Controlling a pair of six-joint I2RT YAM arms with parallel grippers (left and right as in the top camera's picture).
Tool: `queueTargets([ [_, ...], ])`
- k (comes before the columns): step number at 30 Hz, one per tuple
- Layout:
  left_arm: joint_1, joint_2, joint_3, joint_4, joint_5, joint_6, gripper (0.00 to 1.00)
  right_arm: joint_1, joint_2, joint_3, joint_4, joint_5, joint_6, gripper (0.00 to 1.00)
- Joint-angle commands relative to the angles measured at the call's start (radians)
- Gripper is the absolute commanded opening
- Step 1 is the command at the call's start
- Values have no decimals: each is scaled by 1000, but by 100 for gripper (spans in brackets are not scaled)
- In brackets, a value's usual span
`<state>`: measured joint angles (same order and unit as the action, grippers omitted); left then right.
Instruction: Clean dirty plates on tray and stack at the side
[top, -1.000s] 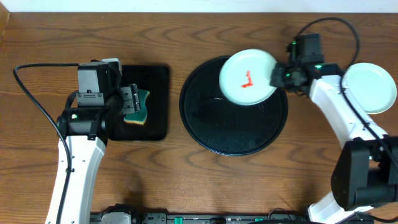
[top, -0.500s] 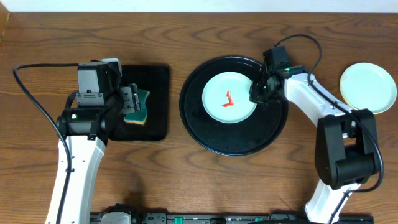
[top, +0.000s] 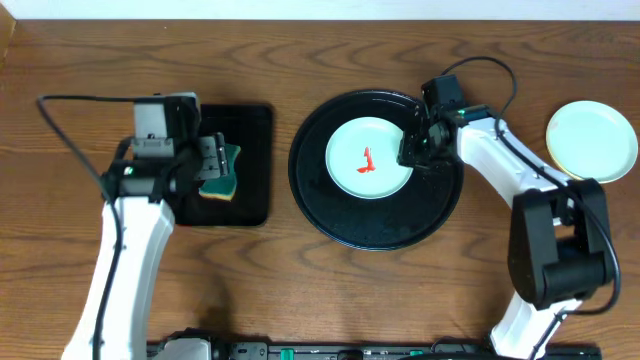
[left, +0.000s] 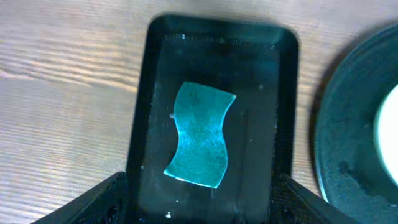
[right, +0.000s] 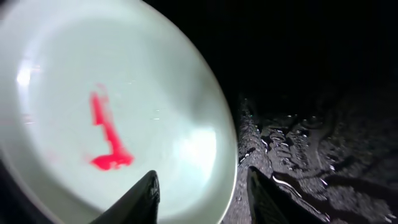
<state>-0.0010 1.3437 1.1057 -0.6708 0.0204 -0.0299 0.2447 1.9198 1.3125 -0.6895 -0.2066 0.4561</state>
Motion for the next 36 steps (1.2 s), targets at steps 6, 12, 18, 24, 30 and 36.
queueTargets([
  [6, 3, 198, -2, 47, -5, -13, 72, -8, -82, 8, -35, 67, -46, 49],
  [12, 3, 305, -2, 84, -6, -13, 72, -1, -72, 8, -47, 131, -77, 49],
  [18, 3, 353, -2, 105, -22, -13, 71, 26, -18, 8, -13, 132, -106, 49],
  [24, 3, 366, -2, 105, -32, -13, 72, 49, 71, 8, 17, 186, -94, 45],
  [30, 3, 366, -2, 105, -32, -13, 71, 50, 143, 8, 28, 200, -86, 27],
  [36, 3, 368, -2, 105, -32, -13, 71, 51, 155, 8, 30, 199, -69, 2],
])
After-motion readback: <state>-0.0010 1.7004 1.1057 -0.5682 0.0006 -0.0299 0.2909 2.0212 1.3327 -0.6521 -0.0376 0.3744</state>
